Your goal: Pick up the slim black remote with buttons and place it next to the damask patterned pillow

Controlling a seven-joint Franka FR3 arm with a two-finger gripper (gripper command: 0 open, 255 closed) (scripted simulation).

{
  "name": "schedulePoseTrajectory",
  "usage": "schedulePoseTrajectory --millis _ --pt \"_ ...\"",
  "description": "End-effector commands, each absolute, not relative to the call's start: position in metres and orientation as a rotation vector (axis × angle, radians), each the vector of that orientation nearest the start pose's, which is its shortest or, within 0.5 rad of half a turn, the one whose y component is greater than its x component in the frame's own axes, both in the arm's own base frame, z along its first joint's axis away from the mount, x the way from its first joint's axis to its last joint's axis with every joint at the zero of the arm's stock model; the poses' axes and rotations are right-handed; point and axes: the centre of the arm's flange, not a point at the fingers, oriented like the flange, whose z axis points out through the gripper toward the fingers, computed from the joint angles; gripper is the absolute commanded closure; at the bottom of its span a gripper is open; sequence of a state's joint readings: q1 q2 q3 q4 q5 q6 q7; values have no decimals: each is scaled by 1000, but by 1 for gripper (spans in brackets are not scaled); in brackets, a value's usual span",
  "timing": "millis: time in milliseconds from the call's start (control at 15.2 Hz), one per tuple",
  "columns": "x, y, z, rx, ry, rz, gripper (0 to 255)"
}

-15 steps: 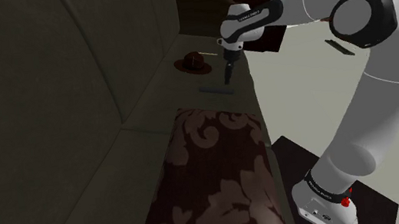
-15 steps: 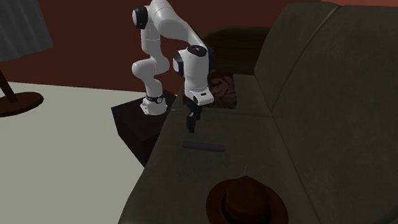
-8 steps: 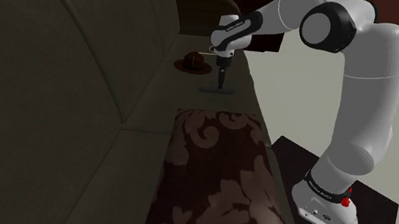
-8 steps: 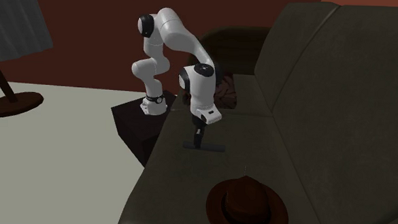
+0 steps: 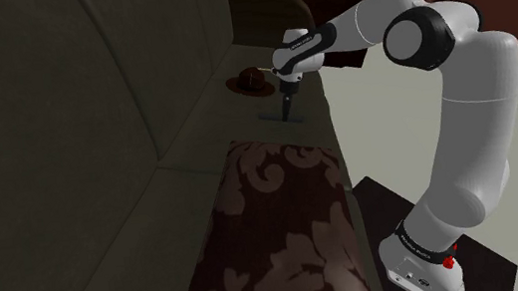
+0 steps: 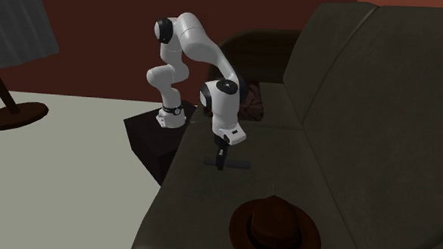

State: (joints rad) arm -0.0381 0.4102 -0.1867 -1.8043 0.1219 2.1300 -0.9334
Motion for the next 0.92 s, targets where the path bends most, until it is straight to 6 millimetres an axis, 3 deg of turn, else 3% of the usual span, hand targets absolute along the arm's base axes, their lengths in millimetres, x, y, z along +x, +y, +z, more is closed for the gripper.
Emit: schedulePoseTrajectory --millis 0,264,330,858 --pt "624 -129 315 -2915 -986 75 0" --pt "624 -129 315 -2915 -986 75 0" --pt "624 -129 315 -2915 -986 75 255" --pt "622 -127 314 -2915 -986 75 255"
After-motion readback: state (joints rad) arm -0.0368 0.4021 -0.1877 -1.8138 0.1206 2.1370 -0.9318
